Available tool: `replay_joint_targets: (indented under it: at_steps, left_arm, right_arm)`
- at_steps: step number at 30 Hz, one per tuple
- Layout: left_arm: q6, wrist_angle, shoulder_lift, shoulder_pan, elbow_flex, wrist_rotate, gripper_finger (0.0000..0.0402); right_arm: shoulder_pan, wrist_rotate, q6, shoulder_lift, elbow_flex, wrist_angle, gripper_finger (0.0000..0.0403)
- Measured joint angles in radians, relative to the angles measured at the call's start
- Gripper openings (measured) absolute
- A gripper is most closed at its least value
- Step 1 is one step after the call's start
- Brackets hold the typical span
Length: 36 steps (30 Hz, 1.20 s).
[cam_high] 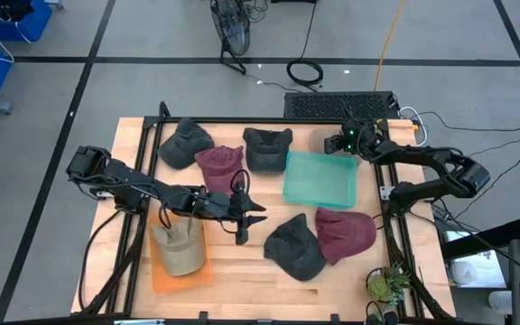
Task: Pick & Place hat
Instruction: Put the brown cap into the orange bin
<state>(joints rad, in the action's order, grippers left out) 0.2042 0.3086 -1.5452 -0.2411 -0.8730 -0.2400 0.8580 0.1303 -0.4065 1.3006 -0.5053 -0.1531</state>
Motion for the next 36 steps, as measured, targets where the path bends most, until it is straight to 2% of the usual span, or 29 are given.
replay_joint_targets:
  at_steps: [6, 15, 24, 27, 33, 36]
  left_arm:
    - [0.018, -0.039, 0.000, -0.017, 0.000, -0.049, 0.0115]
    - [0.062, -0.074, 0.000, -0.020, 0.000, -0.076, 0.0115]
    - [0.067, -0.096, 0.000, -0.051, 0.000, -0.155, 0.0115]
    - [0.068, -0.099, 0.000, -0.059, 0.000, -0.172, 0.0115]
    - [0.068, -0.099, 0.000, -0.072, 0.000, -0.202, 0.0115]
    - [0.065, -0.099, 0.000, -0.076, 0.000, -0.207, 0.0115]
  right_arm:
    - [0.000, -0.002, -0.032, 0.018, 0.000, 0.000, 0.0127]
    - [0.000, -0.001, -0.001, 0.047, 0.000, -0.018, 0.0118]
    - [0.000, -0.004, 0.097, 0.043, 0.001, -0.051, 0.0035]
    - [-0.001, -0.004, 0.138, 0.020, 0.002, -0.036, 0.0008]
    - [-0.002, -0.004, 0.221, -0.087, 0.002, -0.012, 0.0009]
    - [-0.003, -0.051, 0.285, -0.159, 0.002, 0.000, 0.0004]
